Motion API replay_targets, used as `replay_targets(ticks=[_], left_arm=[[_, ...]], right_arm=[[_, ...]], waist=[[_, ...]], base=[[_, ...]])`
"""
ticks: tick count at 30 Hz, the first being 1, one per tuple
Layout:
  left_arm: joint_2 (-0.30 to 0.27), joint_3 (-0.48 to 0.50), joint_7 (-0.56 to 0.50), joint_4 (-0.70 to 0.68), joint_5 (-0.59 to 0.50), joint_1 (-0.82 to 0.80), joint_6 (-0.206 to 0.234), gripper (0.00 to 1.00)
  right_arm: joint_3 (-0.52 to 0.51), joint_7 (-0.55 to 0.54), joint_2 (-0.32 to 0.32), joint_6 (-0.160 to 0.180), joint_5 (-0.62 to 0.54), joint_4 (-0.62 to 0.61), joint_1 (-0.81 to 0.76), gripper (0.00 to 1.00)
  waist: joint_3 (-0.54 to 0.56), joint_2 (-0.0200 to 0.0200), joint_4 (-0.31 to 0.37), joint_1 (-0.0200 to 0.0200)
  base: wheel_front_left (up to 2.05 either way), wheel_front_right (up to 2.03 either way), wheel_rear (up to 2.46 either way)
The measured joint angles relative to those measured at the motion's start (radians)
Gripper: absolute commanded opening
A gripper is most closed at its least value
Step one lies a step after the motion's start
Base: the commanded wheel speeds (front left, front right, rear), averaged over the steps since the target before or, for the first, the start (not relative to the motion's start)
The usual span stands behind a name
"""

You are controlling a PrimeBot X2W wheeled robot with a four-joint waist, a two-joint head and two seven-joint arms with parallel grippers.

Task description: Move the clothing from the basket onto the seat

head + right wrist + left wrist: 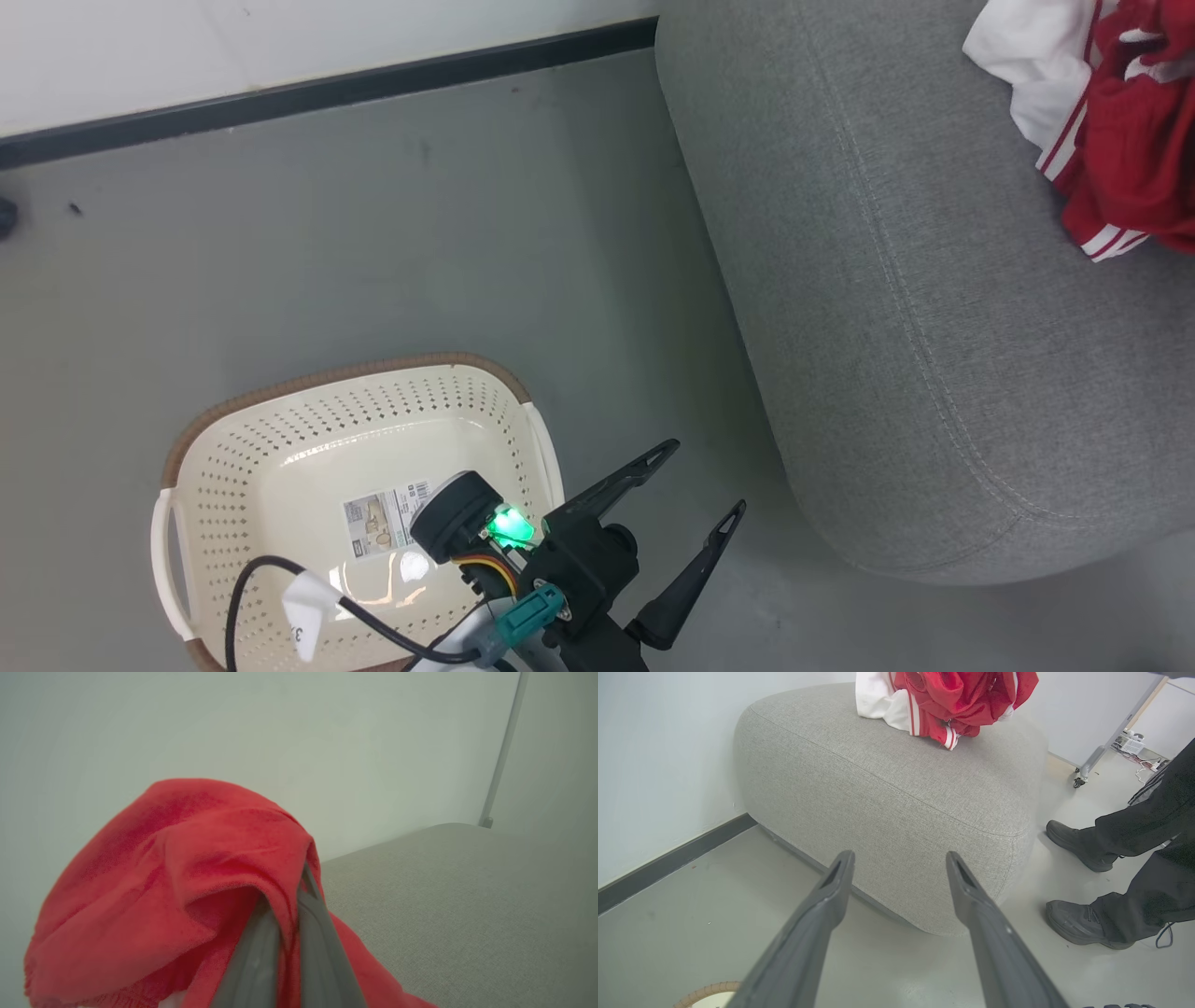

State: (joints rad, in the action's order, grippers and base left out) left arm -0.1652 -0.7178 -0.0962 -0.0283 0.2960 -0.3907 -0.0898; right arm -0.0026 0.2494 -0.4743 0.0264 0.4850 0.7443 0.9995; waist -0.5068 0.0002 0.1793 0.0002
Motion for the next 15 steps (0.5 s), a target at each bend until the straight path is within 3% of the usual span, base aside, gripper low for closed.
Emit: replay_targets(ticks=[10, 12, 13, 15], left_arm=[[0.0, 0.002, 0.003, 0.019, 0.0, -0.019, -0.007, 1.0], [0.0, 0.002, 0.011, 0.022, 0.0, -0.024, -0.007, 1.0], [0.0, 0.002, 0.011, 0.022, 0.0, -0.024, -0.007, 1.0], [0.001, 0.003, 0.016, 0.027, 0.0, -0.036, -0.008, 1.0]], right_arm=[[0.007, 0.0, 0.007, -0.011, 0.0, 0.108, 0.038, 0.0], [0.007, 0.0, 0.007, -0.011, 0.0, 0.121, 0.039, 0.8], [0.007, 0.0, 0.007, -0.011, 0.0, 0.121, 0.039, 1.0], [0.008, 0.0, 0.012, -0.014, -0.001, 0.143, 0.042, 1.0]], waist=[[-0.044, 0.0, -0.025, -0.0001], [-0.047, 0.0, -0.028, -0.0001], [-0.047, 0.0, -0.028, -0.0001], [-0.047, 0.0, -0.029, -0.0001]], base=[[0.0, 0.0, 0.0], [0.0, 0.0, 0.0], [0.0, 0.0, 0.0], [0.0, 0.0, 0.0]])
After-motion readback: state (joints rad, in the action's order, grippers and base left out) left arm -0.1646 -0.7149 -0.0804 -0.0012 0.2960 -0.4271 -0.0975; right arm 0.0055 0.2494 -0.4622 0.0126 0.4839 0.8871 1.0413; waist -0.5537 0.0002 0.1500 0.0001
